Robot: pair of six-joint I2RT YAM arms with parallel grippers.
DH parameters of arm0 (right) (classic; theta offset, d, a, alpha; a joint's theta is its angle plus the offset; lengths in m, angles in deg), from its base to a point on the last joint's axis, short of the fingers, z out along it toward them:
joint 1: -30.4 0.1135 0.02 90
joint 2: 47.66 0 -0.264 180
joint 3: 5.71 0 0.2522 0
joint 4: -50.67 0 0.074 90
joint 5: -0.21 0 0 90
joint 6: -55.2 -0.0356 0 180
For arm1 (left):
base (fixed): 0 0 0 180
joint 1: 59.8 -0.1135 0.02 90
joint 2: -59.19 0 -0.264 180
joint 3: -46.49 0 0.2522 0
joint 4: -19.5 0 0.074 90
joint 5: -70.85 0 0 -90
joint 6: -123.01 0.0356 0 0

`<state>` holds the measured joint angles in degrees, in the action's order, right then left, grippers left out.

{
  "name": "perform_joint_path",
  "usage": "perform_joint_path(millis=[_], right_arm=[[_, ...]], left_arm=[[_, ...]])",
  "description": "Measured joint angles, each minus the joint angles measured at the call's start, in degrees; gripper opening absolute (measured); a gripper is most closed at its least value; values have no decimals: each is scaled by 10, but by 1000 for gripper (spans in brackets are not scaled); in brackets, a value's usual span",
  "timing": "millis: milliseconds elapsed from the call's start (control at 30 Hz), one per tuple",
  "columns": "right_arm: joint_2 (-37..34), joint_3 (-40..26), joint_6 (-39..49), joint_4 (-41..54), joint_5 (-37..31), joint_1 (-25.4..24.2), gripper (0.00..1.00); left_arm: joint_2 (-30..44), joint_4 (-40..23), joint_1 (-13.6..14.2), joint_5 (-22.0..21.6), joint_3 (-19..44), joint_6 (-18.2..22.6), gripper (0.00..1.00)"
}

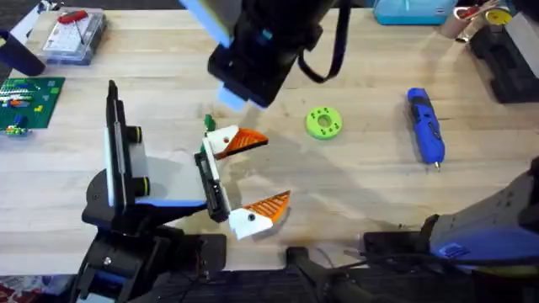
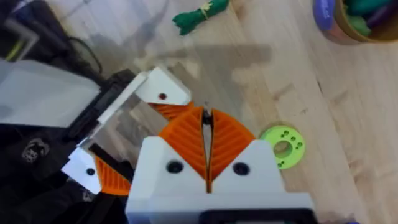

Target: Pick up the gripper from the table and insert it into the empty holder that is missing its gripper. Then pick up a screw, insert it into the mounting hole, and use the screwdriver to tighten it. Finally, clean up the table by picking up the vegetable and placing it into the bucket.

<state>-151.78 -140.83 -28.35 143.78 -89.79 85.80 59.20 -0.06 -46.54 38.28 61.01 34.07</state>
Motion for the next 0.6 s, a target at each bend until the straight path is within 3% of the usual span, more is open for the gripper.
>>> perform_joint_path(millis=[600], right_arm=[[0,0,43,0,14,53,7]], left_arm=[[0,0,0,0,0,0,990]])
